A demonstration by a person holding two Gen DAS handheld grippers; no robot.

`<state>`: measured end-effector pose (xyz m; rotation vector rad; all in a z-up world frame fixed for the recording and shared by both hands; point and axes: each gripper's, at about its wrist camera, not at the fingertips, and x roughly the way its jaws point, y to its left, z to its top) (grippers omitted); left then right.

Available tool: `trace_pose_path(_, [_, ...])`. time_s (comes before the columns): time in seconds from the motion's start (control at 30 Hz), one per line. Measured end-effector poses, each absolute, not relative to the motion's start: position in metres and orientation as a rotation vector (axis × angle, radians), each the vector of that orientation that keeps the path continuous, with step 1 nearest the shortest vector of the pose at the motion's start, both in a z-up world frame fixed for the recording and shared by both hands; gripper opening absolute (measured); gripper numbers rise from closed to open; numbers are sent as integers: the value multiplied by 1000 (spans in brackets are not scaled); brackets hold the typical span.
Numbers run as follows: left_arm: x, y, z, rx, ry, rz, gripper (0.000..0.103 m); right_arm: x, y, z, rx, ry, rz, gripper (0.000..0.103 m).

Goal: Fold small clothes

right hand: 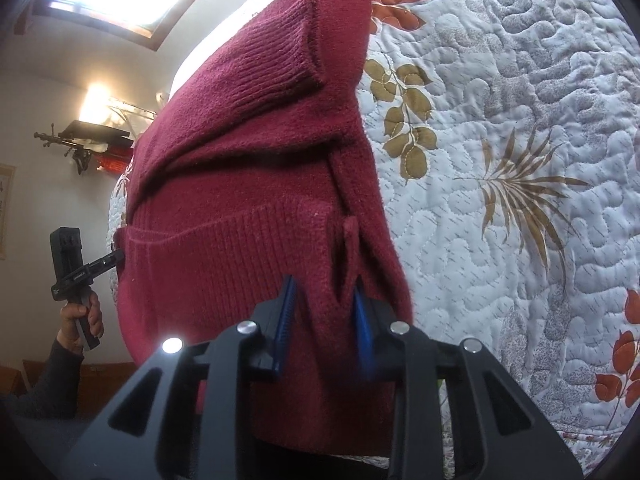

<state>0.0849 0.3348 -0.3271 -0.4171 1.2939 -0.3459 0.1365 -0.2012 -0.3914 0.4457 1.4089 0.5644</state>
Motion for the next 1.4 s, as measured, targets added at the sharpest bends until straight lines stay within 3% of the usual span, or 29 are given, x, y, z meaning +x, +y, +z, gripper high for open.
trace_pose_path(0.03, [86,334,-328,-428,1296,-345,38,137,-200,-392,440,1410,571,28])
trace_pose_path(0.07, [87,335,-329,-436,1298,-344,22,137,-198,-390,429,1411,576,27])
trace_pose_path(0.1, [87,336,-328,-431,1292,-337,11,138,-196,-388,405,1406,573,19])
trace_pose_path(0.13, [86,338,-326,-433,1288,-333,10,137,-194,-386,387,1401,575,10])
trace_pose_path(0.17, [85,337,-324,-442,1280,-335,8,136,-194,-382,379,1395,577,10])
trace_pose_path(0.4, [64,345,-298,-481,1170,-320,7,122,-195,-355,376,1294,572,6])
trace_pose_path(0.83, [-3,374,-206,-600,834,-312,6,97,-223,-242,414,1013,575,6])
trace_pose_path(1.17, [94,383,-167,-549,755,-338,6,199,-206,-211,449,925,571,6])
trace_pose_path(1.4, [200,391,-241,-613,974,-301,6,294,-182,-274,451,1117,492,6])
